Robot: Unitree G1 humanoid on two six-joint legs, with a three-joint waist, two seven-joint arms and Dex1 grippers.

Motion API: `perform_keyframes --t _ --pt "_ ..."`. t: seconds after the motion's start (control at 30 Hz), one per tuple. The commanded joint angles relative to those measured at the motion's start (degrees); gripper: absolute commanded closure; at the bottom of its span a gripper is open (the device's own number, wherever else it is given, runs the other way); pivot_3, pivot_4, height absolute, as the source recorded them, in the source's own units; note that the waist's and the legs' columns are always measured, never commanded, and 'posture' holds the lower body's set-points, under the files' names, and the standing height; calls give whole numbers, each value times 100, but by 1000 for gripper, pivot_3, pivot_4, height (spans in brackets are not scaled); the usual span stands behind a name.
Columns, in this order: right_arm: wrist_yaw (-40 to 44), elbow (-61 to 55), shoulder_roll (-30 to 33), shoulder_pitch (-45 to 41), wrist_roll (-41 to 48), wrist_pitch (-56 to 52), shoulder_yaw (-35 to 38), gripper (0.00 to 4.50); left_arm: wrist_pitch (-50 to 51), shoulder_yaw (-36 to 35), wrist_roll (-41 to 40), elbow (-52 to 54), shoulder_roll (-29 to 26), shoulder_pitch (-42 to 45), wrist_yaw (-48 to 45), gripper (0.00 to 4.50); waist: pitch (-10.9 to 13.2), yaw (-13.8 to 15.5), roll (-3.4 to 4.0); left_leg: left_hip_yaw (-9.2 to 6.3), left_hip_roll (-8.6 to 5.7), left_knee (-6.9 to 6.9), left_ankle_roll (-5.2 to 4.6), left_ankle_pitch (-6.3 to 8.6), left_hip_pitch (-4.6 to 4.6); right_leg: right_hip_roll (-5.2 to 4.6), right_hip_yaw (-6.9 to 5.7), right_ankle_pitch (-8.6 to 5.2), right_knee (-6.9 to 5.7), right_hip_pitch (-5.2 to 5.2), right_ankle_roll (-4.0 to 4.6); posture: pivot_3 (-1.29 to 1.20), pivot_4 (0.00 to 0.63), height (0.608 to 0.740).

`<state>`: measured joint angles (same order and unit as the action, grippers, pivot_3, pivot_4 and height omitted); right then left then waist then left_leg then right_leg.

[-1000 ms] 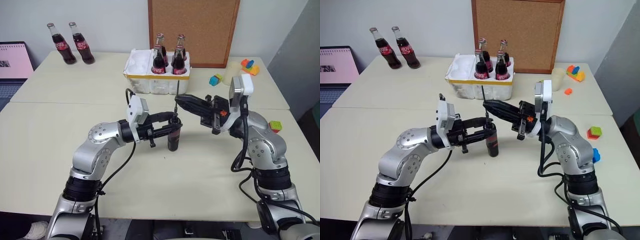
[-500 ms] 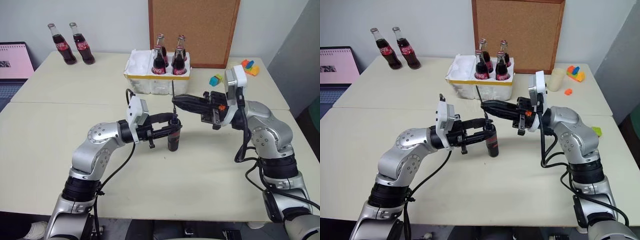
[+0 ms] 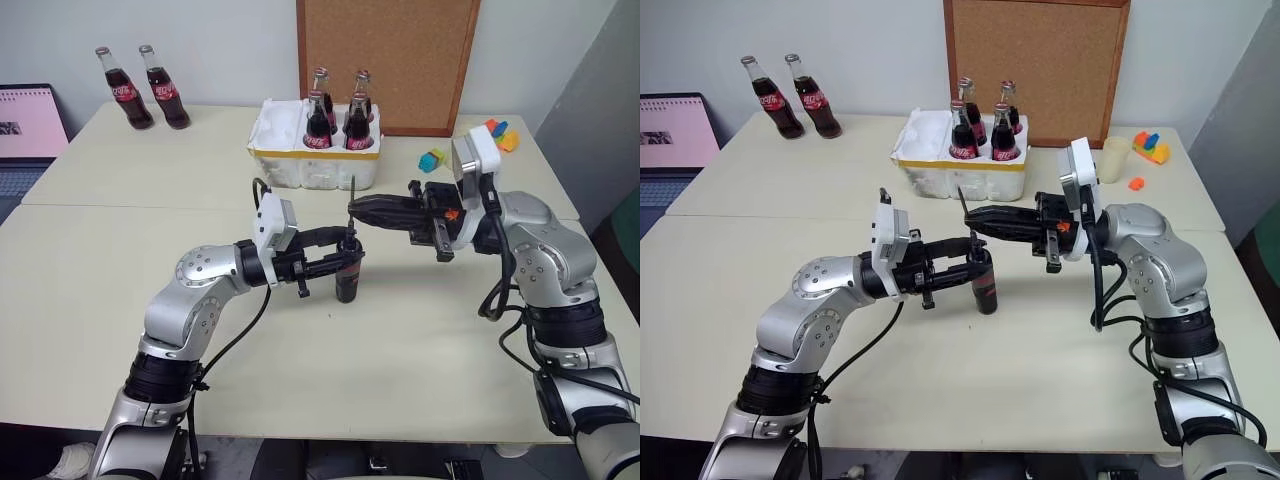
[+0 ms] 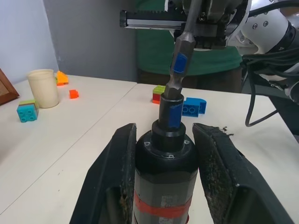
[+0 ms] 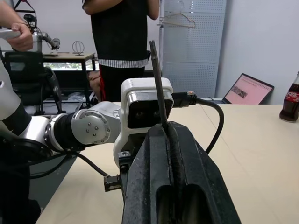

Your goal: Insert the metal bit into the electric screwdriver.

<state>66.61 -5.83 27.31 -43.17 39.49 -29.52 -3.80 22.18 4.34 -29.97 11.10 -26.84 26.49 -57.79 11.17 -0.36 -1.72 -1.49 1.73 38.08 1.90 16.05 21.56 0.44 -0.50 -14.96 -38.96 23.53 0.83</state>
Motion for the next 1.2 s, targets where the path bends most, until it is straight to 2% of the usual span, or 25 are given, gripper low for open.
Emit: perform_keyframes --t 0.03,0.5,0.83,1.2 --pt "130 193 52 -69 -132 -110 -138 4500 44 80 1 -1 -29 -3 -87 2968 0 1 0 0 0 0 0 0 0 0 0 0 0 0 0 0 150 740" --pt "243 533 133 -403 -216 -509 -336 4500 75 92 1 7 -62 65 -119 2969 0 2 0 -1 2 0 0 0 -3 -2 -1 0 0 -2 1 0 150 740" --pt "481 394 294 -508 24 -820 -157 4500 97 82 -9 13 -61 83 -87 2969 0 3 0 -1 2 -1 0 0 -1 -4 0 1 2 -2 2 0 150 740" --pt "133 277 232 -461 437 -1578 98 4500 91 51 -16 0 -81 95 -108 2969 0 2 0 -1 2 -1 0 0 0 -4 0 0 3 -2 1 0 150 740"
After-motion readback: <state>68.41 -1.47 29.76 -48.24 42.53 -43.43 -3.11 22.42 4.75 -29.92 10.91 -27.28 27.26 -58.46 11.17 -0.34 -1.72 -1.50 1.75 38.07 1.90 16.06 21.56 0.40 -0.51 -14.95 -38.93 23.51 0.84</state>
